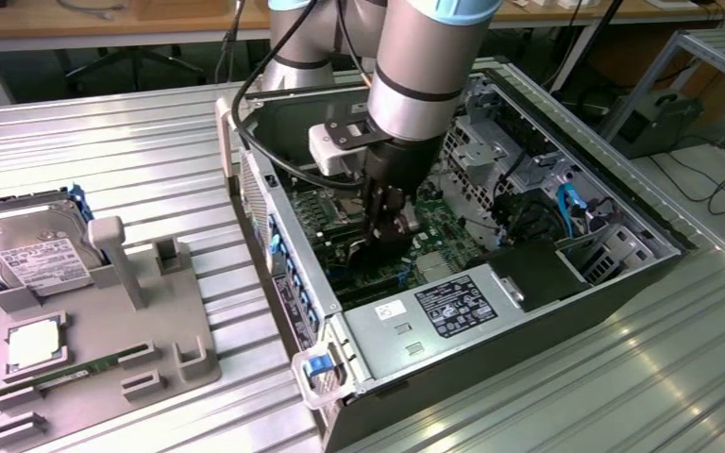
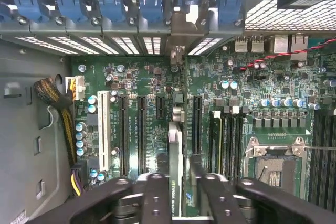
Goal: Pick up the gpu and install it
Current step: 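Insert the gpu into the slot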
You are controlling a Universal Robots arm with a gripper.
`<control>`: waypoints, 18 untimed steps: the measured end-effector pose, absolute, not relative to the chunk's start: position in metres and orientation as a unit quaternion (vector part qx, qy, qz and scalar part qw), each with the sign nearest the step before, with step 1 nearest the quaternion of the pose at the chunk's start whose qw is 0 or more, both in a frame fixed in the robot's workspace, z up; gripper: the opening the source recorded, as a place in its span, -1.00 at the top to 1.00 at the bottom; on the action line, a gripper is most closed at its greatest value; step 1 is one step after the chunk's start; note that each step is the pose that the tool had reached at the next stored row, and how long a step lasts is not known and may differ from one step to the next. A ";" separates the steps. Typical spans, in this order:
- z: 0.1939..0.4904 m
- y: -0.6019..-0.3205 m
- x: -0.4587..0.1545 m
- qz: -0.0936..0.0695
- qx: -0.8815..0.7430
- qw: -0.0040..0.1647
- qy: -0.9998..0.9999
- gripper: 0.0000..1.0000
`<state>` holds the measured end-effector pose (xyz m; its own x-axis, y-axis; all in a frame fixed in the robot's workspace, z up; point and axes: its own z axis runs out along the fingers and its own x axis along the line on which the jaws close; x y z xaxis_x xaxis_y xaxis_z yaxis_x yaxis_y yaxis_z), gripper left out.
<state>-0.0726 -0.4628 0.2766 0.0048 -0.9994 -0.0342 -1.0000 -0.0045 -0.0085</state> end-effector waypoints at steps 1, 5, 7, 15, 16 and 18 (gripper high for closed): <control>0.277 -0.463 -0.073 0.009 -0.709 0.015 0.705 0.59; 0.277 -0.463 -0.073 0.009 -0.709 0.015 0.705 0.79; 0.277 -0.463 -0.073 0.009 -0.709 0.015 0.705 0.79; 0.283 -0.463 -0.073 0.009 -0.709 0.015 0.705 0.79; 0.283 -0.463 -0.073 0.009 -0.709 0.015 0.705 0.79; 0.283 -0.463 -0.073 0.009 -0.709 0.015 0.705 0.79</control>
